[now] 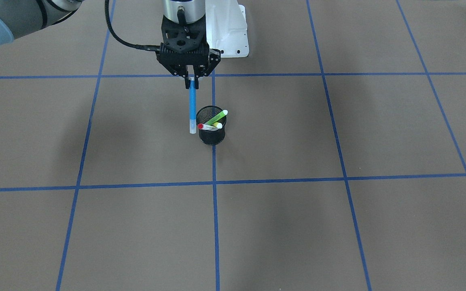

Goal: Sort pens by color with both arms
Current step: 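Lift the blue pen out of the cup and carry it farther away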

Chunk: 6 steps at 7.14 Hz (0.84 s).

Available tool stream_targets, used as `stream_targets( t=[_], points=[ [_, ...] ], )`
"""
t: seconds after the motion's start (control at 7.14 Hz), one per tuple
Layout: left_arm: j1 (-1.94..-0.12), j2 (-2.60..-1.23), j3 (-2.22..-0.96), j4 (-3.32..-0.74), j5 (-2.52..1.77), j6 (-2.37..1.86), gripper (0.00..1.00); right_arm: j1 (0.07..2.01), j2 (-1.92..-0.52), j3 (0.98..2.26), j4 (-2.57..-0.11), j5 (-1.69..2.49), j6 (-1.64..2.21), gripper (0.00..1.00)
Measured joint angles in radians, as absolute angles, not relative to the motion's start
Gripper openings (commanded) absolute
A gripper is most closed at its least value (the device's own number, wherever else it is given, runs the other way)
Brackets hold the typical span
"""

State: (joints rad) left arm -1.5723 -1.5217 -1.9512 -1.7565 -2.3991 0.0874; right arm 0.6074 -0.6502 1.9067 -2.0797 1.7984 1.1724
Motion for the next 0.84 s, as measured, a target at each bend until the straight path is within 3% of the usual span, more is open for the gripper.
stream_targets(
  t=[0.42,0.84],
  points=[
    [-1.57,-1.522,-1.951,-1.755,-2.399,0.087,1.0,0.621,-0.682,1.876,-1.989,1.6,1.162,0.0],
    [-1.557,-1.522,-1.951,-1.755,-2.399,0.085,1.0,0.63,-0.763,1.664,-1.619,1.447,1.161,0.0]
  ],
)
